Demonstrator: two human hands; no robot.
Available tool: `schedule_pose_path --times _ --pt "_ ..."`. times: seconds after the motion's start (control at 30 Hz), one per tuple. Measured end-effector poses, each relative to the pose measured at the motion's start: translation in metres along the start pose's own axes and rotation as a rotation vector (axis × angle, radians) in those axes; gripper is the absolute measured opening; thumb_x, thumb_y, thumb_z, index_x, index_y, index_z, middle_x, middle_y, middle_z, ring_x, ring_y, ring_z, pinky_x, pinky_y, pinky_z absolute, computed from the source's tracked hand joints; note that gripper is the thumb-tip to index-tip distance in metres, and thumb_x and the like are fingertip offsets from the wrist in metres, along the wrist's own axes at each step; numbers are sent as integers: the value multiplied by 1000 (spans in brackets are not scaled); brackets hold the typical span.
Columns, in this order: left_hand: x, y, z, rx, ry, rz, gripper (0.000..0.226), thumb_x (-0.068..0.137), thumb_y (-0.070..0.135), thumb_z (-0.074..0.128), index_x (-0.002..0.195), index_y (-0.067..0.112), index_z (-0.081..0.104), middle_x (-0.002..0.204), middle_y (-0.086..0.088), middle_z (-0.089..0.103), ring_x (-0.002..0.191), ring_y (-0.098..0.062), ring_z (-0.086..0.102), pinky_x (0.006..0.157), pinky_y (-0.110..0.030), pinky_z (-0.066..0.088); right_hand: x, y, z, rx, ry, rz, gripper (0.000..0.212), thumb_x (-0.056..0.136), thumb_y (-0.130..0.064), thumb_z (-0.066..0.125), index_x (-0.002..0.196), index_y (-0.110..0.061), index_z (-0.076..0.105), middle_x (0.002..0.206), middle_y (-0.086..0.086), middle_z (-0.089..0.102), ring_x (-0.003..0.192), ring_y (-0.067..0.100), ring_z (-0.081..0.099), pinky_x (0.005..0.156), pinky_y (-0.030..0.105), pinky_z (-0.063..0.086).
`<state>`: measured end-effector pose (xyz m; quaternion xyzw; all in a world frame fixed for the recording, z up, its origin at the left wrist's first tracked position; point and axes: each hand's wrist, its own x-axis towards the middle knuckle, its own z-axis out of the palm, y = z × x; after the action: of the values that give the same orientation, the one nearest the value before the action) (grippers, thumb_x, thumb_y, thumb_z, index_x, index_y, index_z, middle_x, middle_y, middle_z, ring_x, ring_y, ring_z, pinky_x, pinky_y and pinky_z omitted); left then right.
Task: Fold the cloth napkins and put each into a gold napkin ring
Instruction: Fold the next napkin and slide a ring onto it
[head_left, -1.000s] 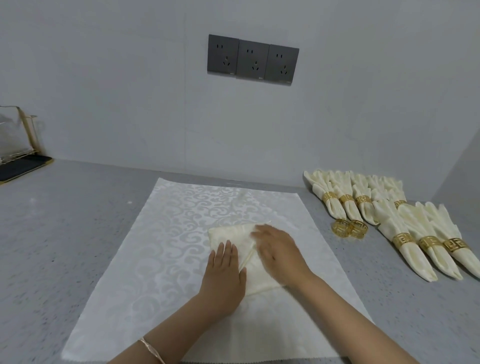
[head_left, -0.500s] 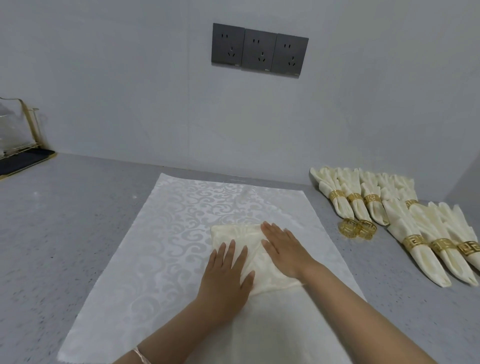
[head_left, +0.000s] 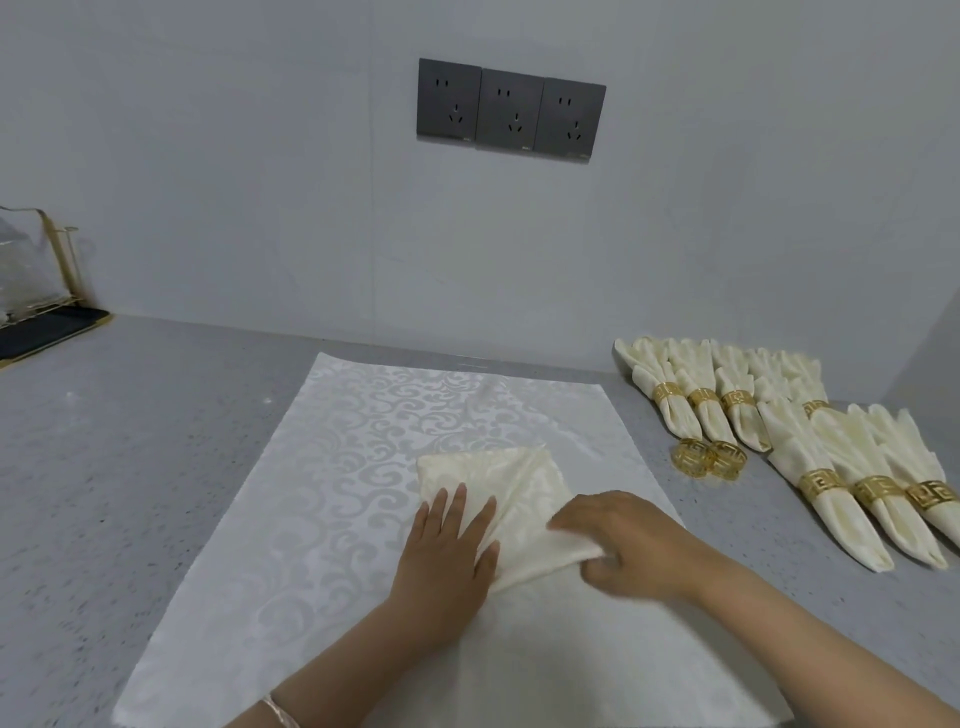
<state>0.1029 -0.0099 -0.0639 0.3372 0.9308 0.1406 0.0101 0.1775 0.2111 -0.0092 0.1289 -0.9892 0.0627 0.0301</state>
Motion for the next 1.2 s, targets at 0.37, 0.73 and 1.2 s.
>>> schedule_pose_path --times 0.37,0.73,1.2 --pt "-4 4 -8 -151 -16 -27 49 98 55 14 147 49 9 161 6 -4 147 -17 -14 118 -34 -12 31 23 0 737 105 252 22 85 -31 69 63 -27 67 62 2 57 61 11 45 63 24 36" --pt "0 2 -14 -114 -93 -13 47 104 33 19 150 42 9 161 5 -5 147 -20 -14 117 -36 -12 55 21 32 644 300 382 22 78 -31 76 68 -14 67 48 -15 43 49 4 36 54 17 30" --pt "68 -26 -39 121 69 -87 41 102 38 28 139 25 41 130 -2 51 116 -23 50 94 -32 34 62 19 26 474 210 418 27 76 -38 76 66 -23 56 58 -12 48 53 4 41 59 22 35"
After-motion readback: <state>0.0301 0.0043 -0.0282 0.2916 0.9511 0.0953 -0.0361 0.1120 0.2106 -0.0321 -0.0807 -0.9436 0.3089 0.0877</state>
